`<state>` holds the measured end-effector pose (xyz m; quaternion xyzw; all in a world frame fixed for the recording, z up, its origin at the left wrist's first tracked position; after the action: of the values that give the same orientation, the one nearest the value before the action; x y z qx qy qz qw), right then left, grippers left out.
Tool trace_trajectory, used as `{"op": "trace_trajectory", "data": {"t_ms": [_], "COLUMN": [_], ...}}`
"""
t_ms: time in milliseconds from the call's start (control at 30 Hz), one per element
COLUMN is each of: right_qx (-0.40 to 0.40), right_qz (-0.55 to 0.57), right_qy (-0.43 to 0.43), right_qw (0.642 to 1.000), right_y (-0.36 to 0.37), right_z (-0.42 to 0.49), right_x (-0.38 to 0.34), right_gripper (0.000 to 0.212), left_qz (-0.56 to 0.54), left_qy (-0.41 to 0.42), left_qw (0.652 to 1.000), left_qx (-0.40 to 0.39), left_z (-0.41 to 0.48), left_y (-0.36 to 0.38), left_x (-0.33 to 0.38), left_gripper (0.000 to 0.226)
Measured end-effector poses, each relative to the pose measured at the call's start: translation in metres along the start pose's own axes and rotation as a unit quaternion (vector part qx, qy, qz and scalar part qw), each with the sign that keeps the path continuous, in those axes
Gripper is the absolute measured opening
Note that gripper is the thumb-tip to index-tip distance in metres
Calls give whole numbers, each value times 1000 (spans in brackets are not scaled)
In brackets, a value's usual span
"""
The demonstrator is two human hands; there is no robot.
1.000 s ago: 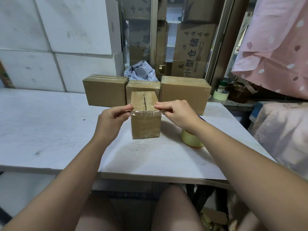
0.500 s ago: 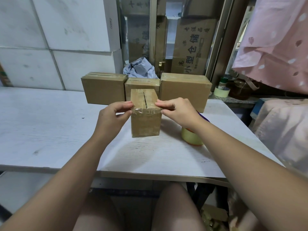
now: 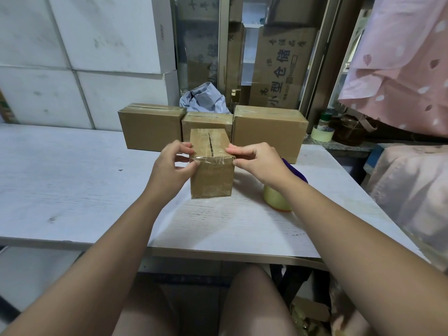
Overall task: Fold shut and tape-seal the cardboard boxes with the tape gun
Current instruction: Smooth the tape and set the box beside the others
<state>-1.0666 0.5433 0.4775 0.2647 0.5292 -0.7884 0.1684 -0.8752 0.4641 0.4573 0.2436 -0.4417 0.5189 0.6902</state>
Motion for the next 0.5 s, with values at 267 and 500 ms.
{"op": "trace_trajectory", "data": {"t_ms": [267,500], "right_qx": [-26,25], "right_qz": [9,13], "right_qy": [-2,5], "right_qw": [1000,1000], "right_y": [-2,6], "right_z": [0,-2], "right_x": [1,3], "right_gripper": [37,32], "left_qz": [4,-9], "left_qy": [-6,-14], "left_qw": [1000,1000], "left_qx": [-8,-7], "left_z": [3,2], "left_y": [-2,-1], "left_x": [-3,-4], "left_gripper": [24,24]}}
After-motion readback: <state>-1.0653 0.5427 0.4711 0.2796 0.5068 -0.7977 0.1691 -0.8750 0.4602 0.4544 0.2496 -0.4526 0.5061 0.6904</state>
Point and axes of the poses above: each hand's wrist, its own z-axis towards the middle knuckle, its own y-axis out of the palm, x = y × z, the point moved 3 cm from there along z, towards the middle knuckle, and after that the axes turned 14 degrees about -z, right-handed, at the moved point
